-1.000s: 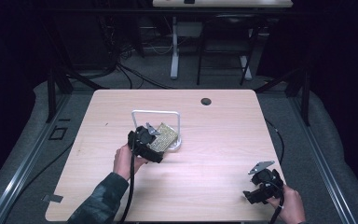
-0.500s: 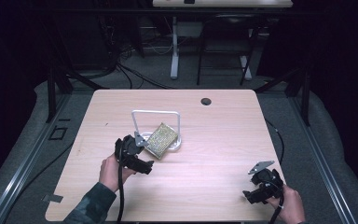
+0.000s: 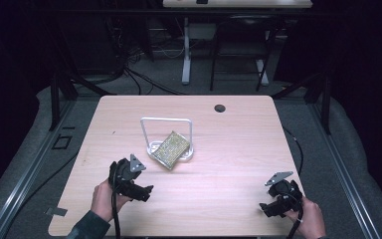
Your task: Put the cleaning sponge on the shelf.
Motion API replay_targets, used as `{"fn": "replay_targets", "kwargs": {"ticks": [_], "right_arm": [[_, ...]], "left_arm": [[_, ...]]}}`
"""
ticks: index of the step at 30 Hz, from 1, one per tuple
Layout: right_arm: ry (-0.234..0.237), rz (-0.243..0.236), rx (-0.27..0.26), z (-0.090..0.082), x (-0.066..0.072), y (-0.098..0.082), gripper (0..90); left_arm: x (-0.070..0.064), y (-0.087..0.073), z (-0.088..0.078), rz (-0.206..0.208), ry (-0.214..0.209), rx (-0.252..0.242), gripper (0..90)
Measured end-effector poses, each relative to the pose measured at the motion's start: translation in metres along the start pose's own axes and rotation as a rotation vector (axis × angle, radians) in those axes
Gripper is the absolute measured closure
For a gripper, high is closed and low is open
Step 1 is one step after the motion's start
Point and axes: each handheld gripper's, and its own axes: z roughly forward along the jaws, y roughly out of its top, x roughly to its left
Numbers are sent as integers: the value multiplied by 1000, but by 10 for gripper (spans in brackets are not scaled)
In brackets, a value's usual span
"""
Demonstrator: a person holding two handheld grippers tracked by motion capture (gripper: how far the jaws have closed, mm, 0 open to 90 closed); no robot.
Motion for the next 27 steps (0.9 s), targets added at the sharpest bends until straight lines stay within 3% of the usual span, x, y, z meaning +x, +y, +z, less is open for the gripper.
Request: {"fn": "replay_targets", "kwargs": {"ticks": [5,10,13,27], "right_arm": [[3,-6,13,0,1,1,108],[2,-6,18,1,0,0,109],[3,-5,19,1,0,0,108],[-5,-9,12,-1,0,0,109]], "left_arm": [[0,-17,-3,-2,-16,-23,34],[-1,-33,-2,-17,-21,32,15],[2,-49,-3,-48,-28,73,0],[1,-53,0,-56,-35,99,0]]}}
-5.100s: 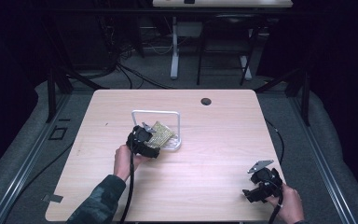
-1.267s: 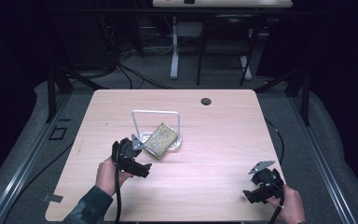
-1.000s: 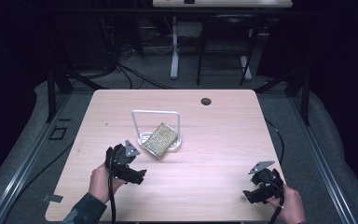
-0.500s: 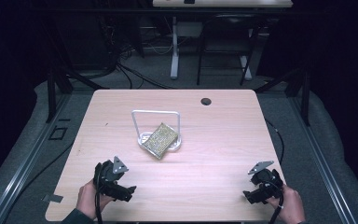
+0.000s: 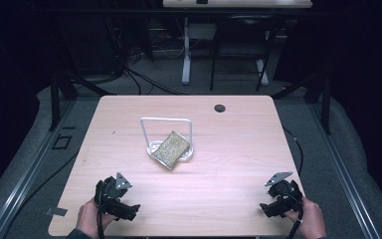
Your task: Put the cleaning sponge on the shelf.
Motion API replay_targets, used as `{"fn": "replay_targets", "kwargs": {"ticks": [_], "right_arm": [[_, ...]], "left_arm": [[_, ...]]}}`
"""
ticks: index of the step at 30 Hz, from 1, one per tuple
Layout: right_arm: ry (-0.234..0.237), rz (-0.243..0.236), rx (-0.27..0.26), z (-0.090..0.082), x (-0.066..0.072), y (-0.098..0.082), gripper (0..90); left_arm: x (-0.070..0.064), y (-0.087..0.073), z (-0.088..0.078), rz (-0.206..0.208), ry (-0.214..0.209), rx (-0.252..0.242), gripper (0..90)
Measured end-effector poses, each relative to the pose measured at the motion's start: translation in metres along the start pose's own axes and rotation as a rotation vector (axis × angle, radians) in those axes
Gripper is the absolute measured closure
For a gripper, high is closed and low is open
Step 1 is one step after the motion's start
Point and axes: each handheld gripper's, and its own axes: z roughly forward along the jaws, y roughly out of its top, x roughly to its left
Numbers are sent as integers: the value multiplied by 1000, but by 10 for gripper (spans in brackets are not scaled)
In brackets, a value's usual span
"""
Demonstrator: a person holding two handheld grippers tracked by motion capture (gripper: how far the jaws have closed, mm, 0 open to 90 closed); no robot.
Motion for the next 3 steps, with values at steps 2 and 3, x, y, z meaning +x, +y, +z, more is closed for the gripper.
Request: {"fn": "replay_targets", "kwargs": {"ticks": [2,3], "right_arm": [[1,2,-1,0,0,0,108],[1,3,-7,1,0,0,108]], "left_arm": [[-2,1,1,5,3,3,0],[-3,2,2,12,0,1,0]]}}
